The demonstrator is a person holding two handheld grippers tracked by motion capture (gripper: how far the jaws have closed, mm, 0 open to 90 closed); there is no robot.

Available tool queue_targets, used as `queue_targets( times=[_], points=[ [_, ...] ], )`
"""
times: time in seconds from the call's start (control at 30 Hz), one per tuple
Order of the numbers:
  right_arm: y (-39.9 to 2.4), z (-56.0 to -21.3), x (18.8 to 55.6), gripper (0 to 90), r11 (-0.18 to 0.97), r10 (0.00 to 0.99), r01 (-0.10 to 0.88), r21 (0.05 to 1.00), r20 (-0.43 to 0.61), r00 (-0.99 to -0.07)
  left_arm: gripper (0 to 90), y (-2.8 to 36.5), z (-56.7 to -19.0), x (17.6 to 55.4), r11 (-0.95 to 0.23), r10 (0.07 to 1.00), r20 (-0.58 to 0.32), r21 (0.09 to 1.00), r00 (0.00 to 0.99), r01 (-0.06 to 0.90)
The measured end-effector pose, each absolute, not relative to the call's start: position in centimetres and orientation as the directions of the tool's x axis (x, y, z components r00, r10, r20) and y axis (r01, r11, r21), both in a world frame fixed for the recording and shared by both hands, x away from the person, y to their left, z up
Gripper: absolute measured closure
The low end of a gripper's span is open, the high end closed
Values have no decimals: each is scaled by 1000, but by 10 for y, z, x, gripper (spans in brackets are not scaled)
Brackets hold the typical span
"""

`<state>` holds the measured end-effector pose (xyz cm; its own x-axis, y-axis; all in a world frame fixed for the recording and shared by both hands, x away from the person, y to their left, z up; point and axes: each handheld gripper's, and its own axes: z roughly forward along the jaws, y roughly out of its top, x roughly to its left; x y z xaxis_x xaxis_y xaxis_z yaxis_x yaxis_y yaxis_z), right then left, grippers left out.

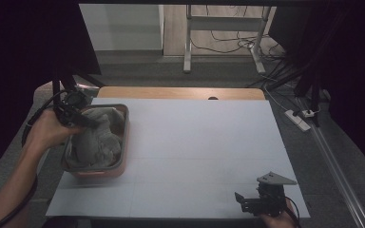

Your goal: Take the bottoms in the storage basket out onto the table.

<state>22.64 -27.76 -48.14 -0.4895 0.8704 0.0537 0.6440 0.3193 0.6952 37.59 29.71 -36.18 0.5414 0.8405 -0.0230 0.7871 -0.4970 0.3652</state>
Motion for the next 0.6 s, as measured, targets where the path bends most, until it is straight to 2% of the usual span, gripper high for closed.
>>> queue_targets(
  times=[0.6],
  points=[
    [-278,-481,226,0,320,870,645,694,54,-490,548,293,-308,373,-490,831,-16,453,557,744]
  ],
)
